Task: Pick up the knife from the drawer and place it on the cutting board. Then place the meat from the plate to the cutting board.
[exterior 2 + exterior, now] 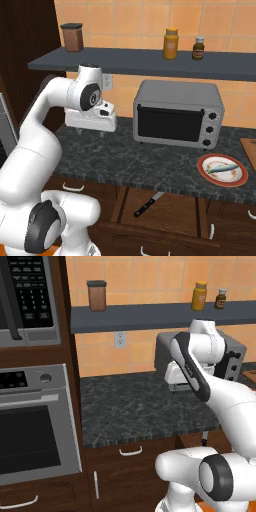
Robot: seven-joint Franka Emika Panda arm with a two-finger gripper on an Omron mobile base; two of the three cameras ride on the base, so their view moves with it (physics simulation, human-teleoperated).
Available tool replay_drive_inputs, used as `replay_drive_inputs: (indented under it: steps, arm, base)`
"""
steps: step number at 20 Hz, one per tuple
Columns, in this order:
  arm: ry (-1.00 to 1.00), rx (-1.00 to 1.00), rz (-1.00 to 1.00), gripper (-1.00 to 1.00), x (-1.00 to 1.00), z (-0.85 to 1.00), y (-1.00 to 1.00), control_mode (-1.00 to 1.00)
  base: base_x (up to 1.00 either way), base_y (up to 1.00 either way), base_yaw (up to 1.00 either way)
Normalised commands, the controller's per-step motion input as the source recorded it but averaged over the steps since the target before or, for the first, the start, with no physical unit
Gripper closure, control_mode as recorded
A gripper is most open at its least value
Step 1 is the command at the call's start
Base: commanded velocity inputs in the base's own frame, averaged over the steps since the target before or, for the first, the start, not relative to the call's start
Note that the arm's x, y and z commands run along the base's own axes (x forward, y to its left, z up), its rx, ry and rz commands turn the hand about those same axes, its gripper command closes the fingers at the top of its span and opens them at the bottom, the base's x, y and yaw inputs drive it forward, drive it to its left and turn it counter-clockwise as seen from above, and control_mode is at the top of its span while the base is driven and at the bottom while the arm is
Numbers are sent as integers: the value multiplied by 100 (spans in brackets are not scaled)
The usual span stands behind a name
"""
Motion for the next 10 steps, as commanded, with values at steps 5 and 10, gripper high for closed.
replay_drive_inputs:
  steps: [5, 10]
  arm:
    - [13, 5, -2, -100, -37, -20, -94, -100]
    - [11, -3, -1, -100, -65, -9, -40, -100]
  base:
    - [0, 0, 0]
    - [0, 0, 0]
